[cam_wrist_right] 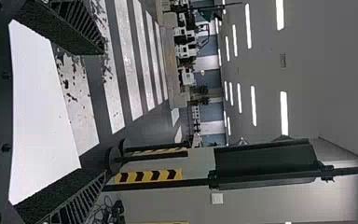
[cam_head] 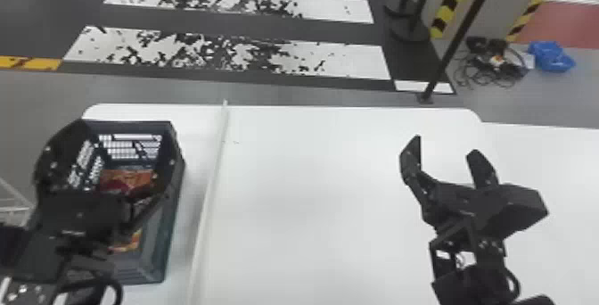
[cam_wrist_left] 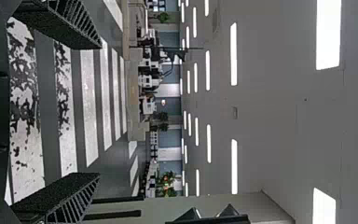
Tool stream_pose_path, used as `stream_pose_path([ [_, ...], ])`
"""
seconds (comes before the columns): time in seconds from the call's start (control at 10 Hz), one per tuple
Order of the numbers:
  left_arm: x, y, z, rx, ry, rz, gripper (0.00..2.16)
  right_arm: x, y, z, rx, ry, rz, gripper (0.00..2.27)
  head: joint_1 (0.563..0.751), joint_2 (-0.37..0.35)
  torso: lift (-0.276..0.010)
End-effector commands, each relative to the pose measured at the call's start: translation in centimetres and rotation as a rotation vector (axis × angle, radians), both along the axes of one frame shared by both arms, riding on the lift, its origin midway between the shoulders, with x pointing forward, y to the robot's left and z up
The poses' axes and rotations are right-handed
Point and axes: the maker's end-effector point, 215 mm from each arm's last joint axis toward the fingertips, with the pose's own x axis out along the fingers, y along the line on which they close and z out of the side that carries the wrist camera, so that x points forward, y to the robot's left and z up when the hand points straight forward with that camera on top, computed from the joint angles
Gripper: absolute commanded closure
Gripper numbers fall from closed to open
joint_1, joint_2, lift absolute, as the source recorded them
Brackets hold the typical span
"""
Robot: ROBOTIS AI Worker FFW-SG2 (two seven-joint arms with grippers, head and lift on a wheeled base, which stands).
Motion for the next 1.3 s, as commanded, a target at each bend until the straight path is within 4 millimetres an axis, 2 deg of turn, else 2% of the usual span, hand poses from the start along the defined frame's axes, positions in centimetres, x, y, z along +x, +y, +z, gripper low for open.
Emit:
stream_pose_path([
  [0.0,0.0,0.0,0.0,0.0,0.0,0.0,0.0,0.0,0.0,0.0,0.0,0.0,0.0,0.0,0.695,-0.096,-0.029],
  [1.2,0.0,0.0,0.0,0.0,0.0,0.0,0.0,0.0,0.0,0.0,0.0,0.0,0.0,0.0,0.695,-0.096,-0.029],
])
